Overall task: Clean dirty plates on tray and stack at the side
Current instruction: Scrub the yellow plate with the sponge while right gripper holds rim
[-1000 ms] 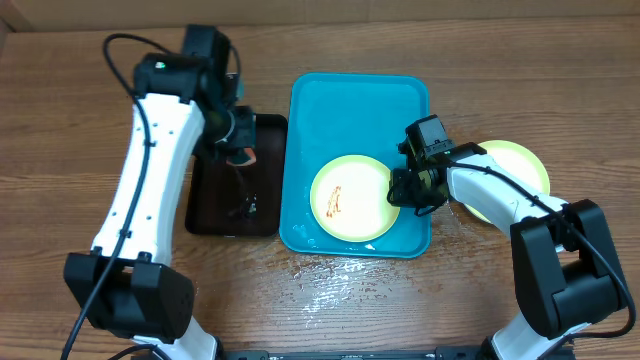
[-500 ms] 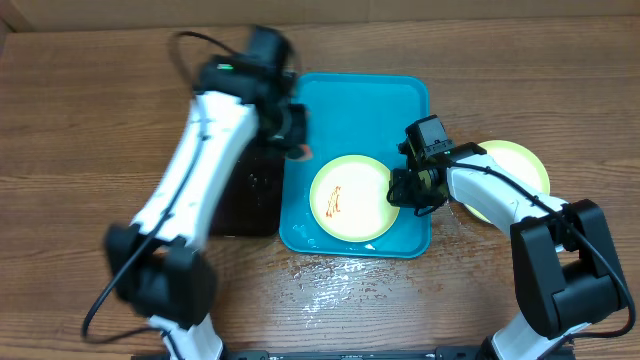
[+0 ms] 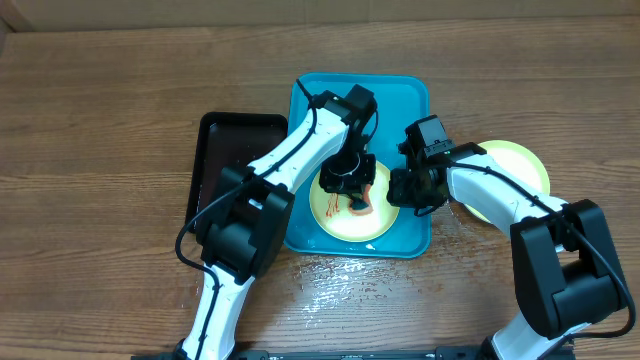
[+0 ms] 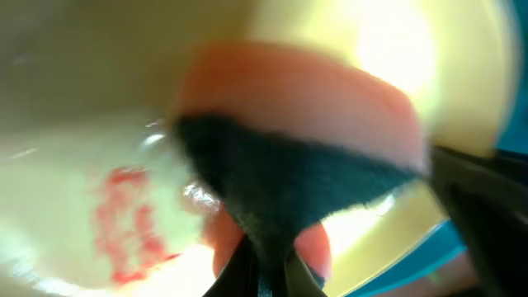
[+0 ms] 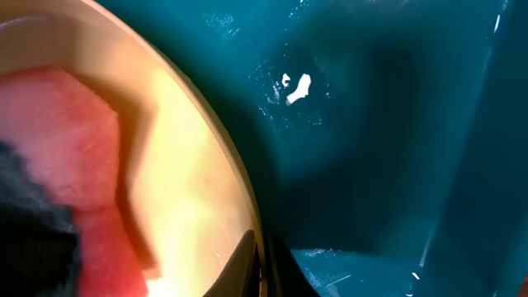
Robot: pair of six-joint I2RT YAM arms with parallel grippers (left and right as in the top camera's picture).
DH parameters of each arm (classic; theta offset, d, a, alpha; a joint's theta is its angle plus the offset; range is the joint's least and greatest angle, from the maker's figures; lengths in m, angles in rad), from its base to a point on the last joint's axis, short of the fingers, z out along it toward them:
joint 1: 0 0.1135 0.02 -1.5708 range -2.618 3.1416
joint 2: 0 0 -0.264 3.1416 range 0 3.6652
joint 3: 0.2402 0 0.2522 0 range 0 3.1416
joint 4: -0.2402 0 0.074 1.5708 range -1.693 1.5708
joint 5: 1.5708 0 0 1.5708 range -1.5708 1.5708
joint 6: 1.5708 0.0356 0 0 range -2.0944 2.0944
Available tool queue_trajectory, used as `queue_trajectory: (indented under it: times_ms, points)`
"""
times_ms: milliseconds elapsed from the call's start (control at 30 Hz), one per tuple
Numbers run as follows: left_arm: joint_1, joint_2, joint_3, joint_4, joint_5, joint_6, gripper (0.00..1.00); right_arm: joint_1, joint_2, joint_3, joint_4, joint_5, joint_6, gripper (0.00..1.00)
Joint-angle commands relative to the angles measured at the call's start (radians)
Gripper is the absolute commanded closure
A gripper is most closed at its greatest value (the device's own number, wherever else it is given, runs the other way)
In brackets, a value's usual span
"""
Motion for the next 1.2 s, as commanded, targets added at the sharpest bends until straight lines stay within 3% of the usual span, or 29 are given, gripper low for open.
queue_trajectory:
  times_ms: [0, 133, 233, 400, 500, 667, 800, 1000, 1167]
  points:
    - [0.021, -0.006, 0.014, -0.037, -0.234, -0.034, 0.96, 0.003, 0.006, -0.005, -0.002, 0.006, 0.000, 0.96]
    - [0.024, -0.006, 0.014, -0.077, -0.453, -0.003, 0.96, 0.003, 0.006, -0.005, 0.001, 0.006, 0.000, 0.96]
    - [0.024, -0.006, 0.014, -0.077, -0.480, 0.064, 0.96, 0.003, 0.006, -0.005, 0.001, 0.006, 0.000, 0.96]
    - [0.024, -0.006, 0.014, -0.071, -0.459, 0.072, 0.96, 0.003, 0.006, -0.005, -0.003, 0.005, 0.000, 0.96]
    - [0.024, -0.006, 0.014, -0.055, -0.314, 0.072, 0.96, 0.003, 0.006, -0.005, -0.002, 0.005, 0.000, 0.96]
    - [0.011, 0.008, 0.013, 0.046, 0.084, 0.076, 0.96, 0.003, 0.006, -0.005, -0.004, 0.005, 0.000, 0.96]
    - [-0.016, 0.027, 0.013, 0.082, 0.236, 0.076, 0.96, 0.003, 0.006, -0.005, -0.010, 0.005, 0.000, 0.96]
    - [-0.024, 0.031, 0.013, -0.010, 0.202, 0.084, 0.96, 0.003, 0.006, -0.005, -0.011, 0.005, 0.000, 0.96]
    - [-0.021, 0.031, 0.013, -0.112, -0.092, 0.082, 0.96, 0.003, 0.006, -0.005, -0.011, 0.005, 0.000, 0.96]
